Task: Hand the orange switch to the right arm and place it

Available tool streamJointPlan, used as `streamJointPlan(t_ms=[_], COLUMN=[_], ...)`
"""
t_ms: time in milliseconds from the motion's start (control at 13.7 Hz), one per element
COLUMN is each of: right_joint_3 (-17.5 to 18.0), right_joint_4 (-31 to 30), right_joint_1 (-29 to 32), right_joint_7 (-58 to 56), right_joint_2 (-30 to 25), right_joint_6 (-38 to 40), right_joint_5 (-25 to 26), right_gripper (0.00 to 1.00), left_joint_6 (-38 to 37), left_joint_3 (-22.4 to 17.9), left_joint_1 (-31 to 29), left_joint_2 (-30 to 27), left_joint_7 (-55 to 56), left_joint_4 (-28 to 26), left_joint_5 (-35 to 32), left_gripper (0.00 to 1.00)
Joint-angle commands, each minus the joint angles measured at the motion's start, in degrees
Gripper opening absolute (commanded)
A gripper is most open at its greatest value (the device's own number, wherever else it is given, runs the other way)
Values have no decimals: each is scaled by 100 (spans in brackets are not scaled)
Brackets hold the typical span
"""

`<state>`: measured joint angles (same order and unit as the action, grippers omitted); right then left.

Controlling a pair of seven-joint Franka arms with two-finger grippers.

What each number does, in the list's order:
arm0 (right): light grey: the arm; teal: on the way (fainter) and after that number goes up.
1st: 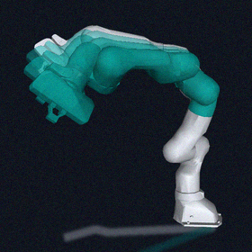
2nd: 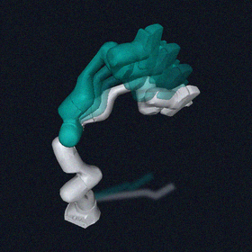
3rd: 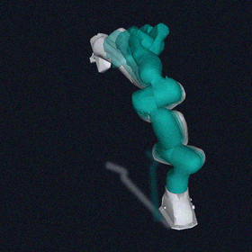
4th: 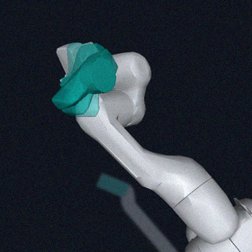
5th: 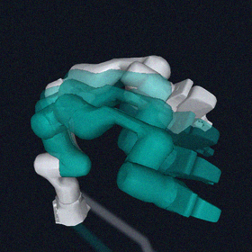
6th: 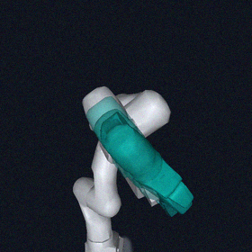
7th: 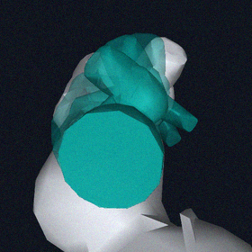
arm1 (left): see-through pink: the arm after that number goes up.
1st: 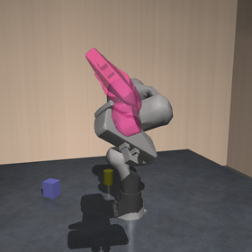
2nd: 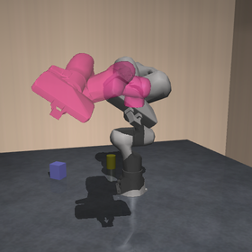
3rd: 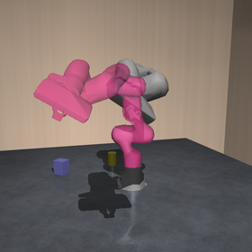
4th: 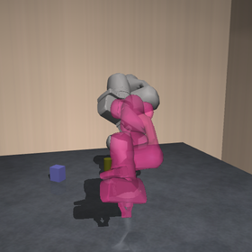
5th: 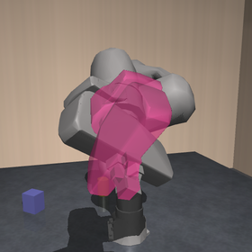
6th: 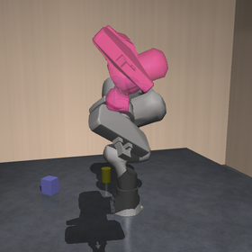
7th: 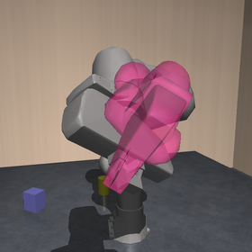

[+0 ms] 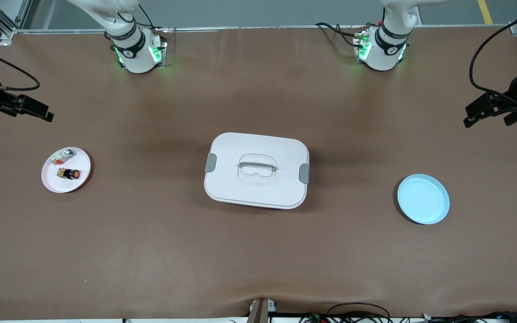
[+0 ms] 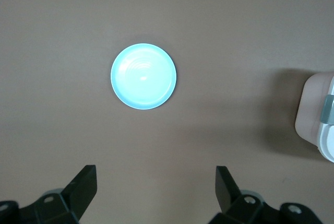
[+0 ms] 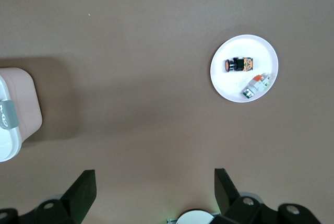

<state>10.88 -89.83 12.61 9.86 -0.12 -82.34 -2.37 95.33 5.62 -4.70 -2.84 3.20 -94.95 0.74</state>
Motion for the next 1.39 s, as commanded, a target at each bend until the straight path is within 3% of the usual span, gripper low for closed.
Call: streamJointPlan(t_ms=[0,511,802,1313], right_joint_3=[-16,-103,-1051,-1651], right_joint_4=[413,440,431,387], right_joint_1=[-57,-188,-1207,-1754], right_joint_7=[472,385,367,359], right_joint_2=[56,65,56,65], right_joint_6=[428,447,482,386], right_joint_5=[-114,-123,-132,-272], right_gripper=[100,100,100,100], left_joint_6=[-189,-260,-260,-260], left_joint_3=[9,26,53,53], left_joint_1=[-5,4,-5,-5], left_joint_2=[108,117,117,126], left_joint_7=[-57,-48,-56,-57], left_joint_4=[188,196,197,197], left_joint_5=[40,23,14,23], left_gripper=[100,100,100,100])
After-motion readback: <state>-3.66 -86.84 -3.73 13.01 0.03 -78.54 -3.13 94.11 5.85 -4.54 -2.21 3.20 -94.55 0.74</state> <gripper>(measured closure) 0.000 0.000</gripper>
